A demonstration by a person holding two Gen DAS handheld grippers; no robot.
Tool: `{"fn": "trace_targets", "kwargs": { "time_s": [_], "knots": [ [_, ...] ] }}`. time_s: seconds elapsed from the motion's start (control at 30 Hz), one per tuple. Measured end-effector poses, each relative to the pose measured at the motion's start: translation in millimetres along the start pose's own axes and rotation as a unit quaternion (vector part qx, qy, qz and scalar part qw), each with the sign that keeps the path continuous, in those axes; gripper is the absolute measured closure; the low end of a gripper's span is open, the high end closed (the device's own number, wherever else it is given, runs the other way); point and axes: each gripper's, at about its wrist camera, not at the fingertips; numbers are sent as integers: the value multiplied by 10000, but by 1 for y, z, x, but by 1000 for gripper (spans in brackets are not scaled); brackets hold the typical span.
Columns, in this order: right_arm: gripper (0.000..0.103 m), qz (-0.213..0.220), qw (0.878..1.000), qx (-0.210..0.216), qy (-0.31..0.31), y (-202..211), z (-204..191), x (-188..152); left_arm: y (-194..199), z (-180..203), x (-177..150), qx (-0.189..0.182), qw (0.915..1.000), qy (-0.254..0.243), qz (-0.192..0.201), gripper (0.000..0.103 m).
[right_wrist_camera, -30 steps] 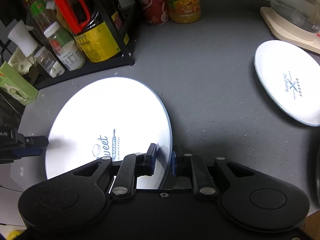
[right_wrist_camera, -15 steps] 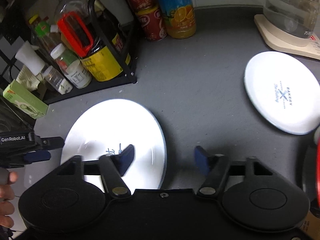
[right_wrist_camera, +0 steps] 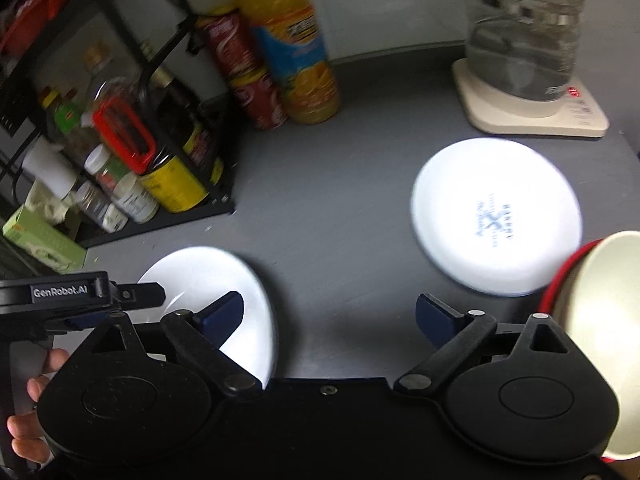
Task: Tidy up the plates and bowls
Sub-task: 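Move the right tool to the white 'Bakery' X-logo plate rim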
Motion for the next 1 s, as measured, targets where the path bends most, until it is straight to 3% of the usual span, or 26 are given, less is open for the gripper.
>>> {"fn": "trace_targets", "kwargs": {
  "time_s": [0.3, 1.0],
  "knots": [
    [4, 205, 9994, -174, -198, 22, 32, 19, -18, 50, 11, -334, 9989, -293, -140, 25],
    [2, 101, 9982, -400, -430, 17, 109, 56, -56, 144, 30, -420, 9966, -626, -345, 25]
  ]
}}
Point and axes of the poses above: each gripper's, at about its wrist camera, not at the fingertips, and y roughly against the way its jaws point, z to its right, x to its top, and after that the axes turned 3 degrees about -z, right-handed
